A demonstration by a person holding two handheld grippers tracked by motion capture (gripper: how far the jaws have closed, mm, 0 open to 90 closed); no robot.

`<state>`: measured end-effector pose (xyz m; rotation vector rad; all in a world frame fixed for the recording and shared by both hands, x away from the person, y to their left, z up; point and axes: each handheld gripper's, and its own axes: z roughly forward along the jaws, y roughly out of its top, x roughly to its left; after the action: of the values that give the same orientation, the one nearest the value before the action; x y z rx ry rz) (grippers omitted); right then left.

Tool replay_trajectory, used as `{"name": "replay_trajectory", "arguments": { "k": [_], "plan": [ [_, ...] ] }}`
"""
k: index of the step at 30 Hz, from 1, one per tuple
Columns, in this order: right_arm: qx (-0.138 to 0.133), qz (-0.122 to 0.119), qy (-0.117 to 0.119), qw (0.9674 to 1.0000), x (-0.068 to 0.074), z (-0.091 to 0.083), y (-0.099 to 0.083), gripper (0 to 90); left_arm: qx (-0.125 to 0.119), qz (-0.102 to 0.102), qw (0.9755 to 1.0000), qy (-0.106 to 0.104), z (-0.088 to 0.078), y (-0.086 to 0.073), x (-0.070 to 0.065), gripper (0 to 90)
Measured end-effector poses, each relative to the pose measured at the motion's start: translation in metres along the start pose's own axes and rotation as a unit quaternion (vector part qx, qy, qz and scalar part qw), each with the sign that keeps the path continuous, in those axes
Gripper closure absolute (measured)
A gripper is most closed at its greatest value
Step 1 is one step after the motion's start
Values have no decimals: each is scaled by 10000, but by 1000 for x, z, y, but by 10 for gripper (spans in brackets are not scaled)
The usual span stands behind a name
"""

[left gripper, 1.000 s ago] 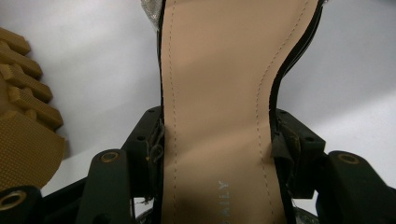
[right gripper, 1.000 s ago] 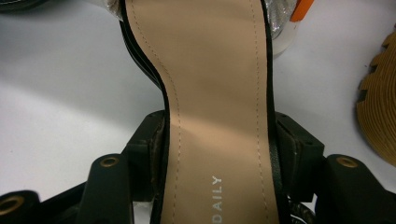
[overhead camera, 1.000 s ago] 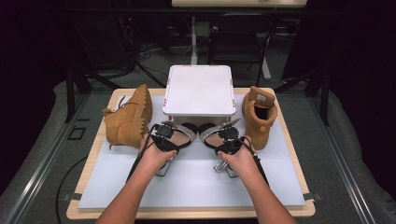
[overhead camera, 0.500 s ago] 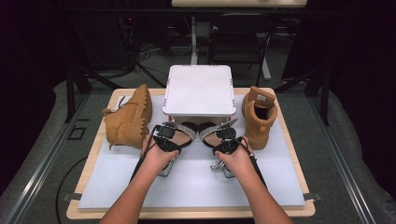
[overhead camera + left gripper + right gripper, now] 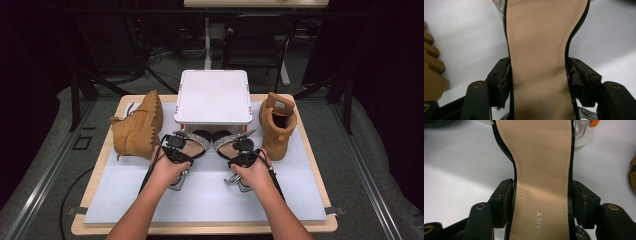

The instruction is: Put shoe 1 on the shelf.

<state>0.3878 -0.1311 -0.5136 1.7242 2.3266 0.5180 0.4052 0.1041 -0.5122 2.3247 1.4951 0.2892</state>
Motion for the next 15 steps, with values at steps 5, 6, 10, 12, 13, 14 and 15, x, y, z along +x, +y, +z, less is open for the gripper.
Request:
{"name": "replay_trajectory", "arguments": {
  "k": [5, 6, 10, 12, 13, 14, 15],
  "plan": [
    [-115, -9, 56, 9999, -2, -6, -1, 392, -89, 41, 9999, -86, -10, 2, 1, 386],
    [-154, 12, 57, 9999, -1, -5, -1, 392, -83, 58, 9999, -81, -14, 3, 2, 388],
    [-161, 4, 64, 9998, -2, -7, -1, 393, -150, 88, 9998, -100, -22, 3, 4, 394],
    [-165, 8, 44, 9999, -3, -8, -1, 396, -192, 88, 9997, -136, -25, 3, 5, 398],
    [-154, -4, 51, 9999, -4, -9, -1, 397, -230, 82, 9996, -145, -27, 2, 5, 398],
    [-154, -7, 50, 9999, -4, -10, -1, 398, -229, 83, 9996, -152, -28, 2, 5, 398],
    [-211, -5, 61, 9998, -4, -11, 0, 402, -222, 85, 9996, -156, -28, 2, 6, 398]
  ]
}}
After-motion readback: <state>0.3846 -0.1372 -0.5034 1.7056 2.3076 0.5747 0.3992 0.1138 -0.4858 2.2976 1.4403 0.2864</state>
